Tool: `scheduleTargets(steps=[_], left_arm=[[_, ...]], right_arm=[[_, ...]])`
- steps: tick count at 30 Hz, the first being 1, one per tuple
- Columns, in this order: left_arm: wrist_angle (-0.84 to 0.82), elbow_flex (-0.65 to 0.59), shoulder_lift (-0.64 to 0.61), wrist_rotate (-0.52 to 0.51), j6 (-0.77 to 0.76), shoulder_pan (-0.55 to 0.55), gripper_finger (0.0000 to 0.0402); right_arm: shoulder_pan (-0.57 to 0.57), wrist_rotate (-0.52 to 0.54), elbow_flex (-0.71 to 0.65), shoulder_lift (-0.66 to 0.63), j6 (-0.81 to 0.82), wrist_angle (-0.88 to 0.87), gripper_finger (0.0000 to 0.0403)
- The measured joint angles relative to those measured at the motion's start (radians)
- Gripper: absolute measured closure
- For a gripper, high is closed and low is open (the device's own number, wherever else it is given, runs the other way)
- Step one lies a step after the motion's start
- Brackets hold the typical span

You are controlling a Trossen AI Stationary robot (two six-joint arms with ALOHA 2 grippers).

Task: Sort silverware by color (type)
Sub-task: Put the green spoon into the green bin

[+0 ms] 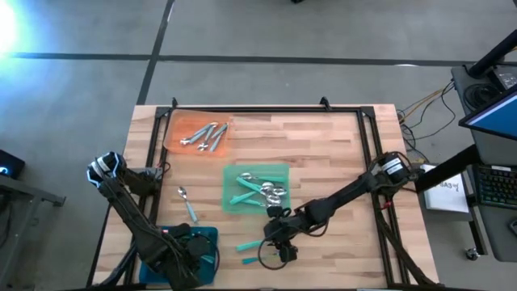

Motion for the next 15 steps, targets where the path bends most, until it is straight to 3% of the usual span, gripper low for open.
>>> scheduleTargets(steps=[9, 15], left_arm=[[0.025, 0.0, 0.0, 0.002, -0.026, -0.002, 0.0273], [0.042, 0.0, 0.0, 0.002, -0.026, -0.002, 0.0273]], right_arm=[[0.012, 0.023, -0.003, 0.001, -0.008, -0.002, 0.0261], [0.044, 0.097, -0.006, 0.003, -0.008, -0.012, 0.0276]])
